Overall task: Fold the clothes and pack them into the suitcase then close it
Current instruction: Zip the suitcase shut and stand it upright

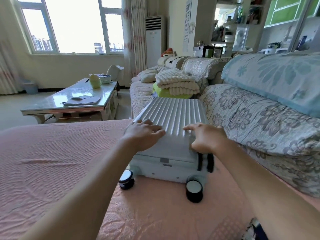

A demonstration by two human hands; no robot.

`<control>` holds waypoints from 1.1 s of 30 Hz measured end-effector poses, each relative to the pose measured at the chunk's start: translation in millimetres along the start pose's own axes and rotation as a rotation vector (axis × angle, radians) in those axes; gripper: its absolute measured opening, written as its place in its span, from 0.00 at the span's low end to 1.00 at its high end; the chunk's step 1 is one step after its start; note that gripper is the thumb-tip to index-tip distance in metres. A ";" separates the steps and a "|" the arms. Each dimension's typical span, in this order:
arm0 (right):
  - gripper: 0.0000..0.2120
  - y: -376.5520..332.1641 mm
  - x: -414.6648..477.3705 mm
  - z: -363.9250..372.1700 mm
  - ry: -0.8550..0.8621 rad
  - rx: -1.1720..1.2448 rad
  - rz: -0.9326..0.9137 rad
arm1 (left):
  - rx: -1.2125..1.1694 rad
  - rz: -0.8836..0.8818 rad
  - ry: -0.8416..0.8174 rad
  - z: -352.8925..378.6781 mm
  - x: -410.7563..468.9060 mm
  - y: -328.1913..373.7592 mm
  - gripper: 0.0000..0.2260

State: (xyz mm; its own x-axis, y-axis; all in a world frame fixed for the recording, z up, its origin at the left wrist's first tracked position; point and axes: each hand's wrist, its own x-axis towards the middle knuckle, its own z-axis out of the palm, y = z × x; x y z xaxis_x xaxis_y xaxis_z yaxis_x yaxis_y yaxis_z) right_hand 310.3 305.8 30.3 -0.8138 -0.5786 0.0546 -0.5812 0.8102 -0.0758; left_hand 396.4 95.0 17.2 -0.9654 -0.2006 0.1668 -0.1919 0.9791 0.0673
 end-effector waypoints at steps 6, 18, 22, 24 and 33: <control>0.39 -36.3 -8.0 10.4 0.027 -0.141 -0.110 | -0.600 -0.013 -0.034 -4.1 -20.5 -1.7 0.14; 0.43 -101.3 -0.7 115.6 0.477 -0.276 -0.477 | -1.009 -0.342 0.089 126.3 -39.5 -102.9 0.26; 0.43 -104.4 1.3 123.5 0.557 -0.273 -0.449 | -1.058 -0.352 -0.033 130.0 -35.0 -97.2 0.34; 0.44 -104.8 3.6 126.9 0.585 -0.282 -0.440 | -1.143 -0.342 -0.040 124.7 -27.8 -94.7 0.35; 0.48 -97.9 19.1 137.8 0.710 -0.347 -0.469 | -0.736 -0.324 0.166 141.3 3.2 -108.5 0.10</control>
State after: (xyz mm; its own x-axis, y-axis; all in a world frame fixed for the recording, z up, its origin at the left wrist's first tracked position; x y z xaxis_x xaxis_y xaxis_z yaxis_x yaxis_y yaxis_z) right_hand 351.7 202.6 -98.5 -0.2371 -0.7548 0.6116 -0.7255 0.5562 0.4052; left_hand 389.1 -7.2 -128.6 -0.8324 -0.5282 0.1678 -0.2358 0.6115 0.7553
